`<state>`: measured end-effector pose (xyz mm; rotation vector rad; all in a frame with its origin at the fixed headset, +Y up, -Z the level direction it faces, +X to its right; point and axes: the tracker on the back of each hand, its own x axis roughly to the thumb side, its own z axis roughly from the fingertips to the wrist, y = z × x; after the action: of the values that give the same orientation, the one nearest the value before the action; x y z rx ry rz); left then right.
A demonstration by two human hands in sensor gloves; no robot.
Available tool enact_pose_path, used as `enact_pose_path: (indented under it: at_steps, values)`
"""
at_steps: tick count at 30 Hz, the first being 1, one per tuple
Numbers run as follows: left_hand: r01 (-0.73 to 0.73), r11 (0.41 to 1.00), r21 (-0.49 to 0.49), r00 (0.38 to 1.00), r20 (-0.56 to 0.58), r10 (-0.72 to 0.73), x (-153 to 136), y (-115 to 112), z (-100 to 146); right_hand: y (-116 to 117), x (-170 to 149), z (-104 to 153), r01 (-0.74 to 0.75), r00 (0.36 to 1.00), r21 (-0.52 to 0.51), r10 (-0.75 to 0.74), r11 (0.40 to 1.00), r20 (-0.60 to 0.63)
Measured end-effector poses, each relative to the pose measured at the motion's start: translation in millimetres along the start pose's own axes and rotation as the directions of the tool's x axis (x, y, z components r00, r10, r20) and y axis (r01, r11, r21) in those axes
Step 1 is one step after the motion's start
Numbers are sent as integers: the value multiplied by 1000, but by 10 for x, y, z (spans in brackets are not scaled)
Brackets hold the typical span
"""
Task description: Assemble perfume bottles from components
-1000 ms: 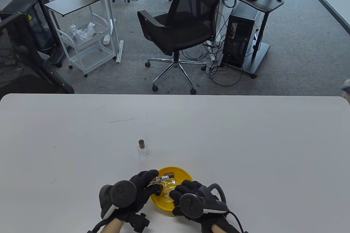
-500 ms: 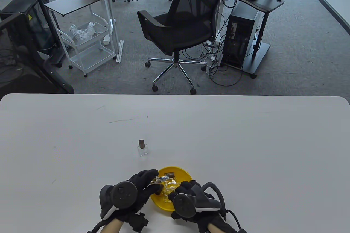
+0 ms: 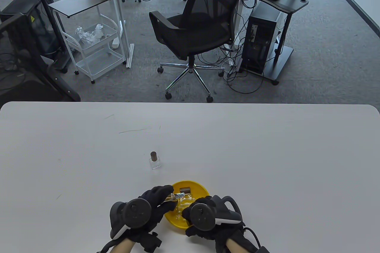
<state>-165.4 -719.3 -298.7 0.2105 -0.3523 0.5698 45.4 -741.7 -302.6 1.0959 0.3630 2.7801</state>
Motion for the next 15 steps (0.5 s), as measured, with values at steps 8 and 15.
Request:
enact_pose_path:
  at_steps: [8,15]
  values:
    - [2,1000,-6,1000,-1,-2,6,-7,4,-2,3,3,20,1000,-23,-19,1000,23]
    - [-18,1000,-20,1000,-6,18,8,-20,5,-43,-46,62,90,996,-106,-88,990,23]
